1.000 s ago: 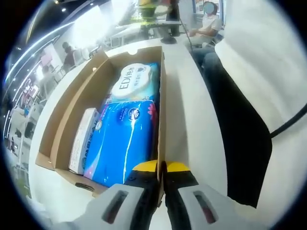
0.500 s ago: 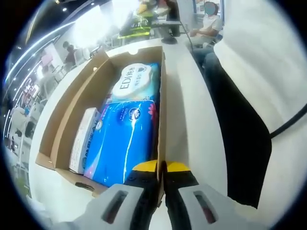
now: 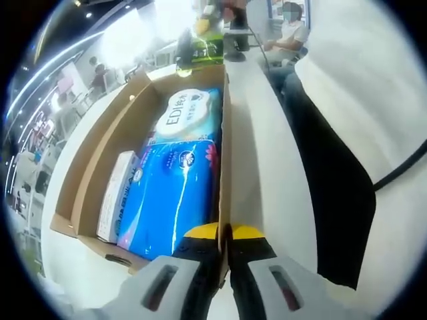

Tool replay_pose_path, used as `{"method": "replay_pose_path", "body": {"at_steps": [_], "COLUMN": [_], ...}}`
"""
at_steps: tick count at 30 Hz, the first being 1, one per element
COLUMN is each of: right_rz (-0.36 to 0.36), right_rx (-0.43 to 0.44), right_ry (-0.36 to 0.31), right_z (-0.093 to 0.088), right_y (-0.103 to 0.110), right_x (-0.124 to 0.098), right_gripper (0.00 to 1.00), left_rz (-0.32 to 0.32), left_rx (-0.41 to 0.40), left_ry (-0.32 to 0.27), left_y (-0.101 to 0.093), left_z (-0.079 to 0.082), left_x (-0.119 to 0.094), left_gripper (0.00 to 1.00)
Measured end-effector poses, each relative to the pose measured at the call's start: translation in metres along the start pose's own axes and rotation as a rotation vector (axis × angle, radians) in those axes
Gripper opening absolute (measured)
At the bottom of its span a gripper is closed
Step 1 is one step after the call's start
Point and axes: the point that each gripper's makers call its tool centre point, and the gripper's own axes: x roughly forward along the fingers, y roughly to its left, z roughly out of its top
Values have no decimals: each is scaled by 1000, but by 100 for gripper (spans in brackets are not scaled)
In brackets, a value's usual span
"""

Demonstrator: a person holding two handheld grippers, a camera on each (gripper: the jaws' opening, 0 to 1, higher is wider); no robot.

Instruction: Operate the shoe box by opening the lid, removing the specified soft item, and placing it in the target area until the item is outside and the box remains undamaged.

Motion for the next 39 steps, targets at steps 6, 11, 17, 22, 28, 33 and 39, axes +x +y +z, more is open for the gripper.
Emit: {"method": "replay_pose_path", "body": {"at_steps": [6, 11, 17, 22, 28, 33, 39], "right_rz": [-25, -37, -62, -77, -95, -125, -232], "right_rx": [-18, -24, -22, -2, 2, 7, -11], "right_ry": [-5, 8, 51, 79, 76, 75, 102], "right_z": [2, -2, -22, -29, -25, -26, -29], "right_y": [-2, -2, -10, -12, -12, -18, -38], "right_x": [16, 30, 52, 57, 58, 60, 58], "right_gripper": [0, 0, 0, 0, 0, 0, 0], "left_rz": [-6, -3, -1, 3, 0, -4, -8], "left_rx": [4, 0, 1, 3, 4, 5, 2], "left_ry": [-2, -3, -4, -6, -5, -5, -3], "left_y": [0, 0, 0, 0, 0, 0, 0], "left_z": [0, 0, 0, 0, 0, 0, 1], "left_x": [0, 0, 0, 0, -1, -1, -1], "left_gripper": [2, 3, 3, 3, 3, 3, 3]}}
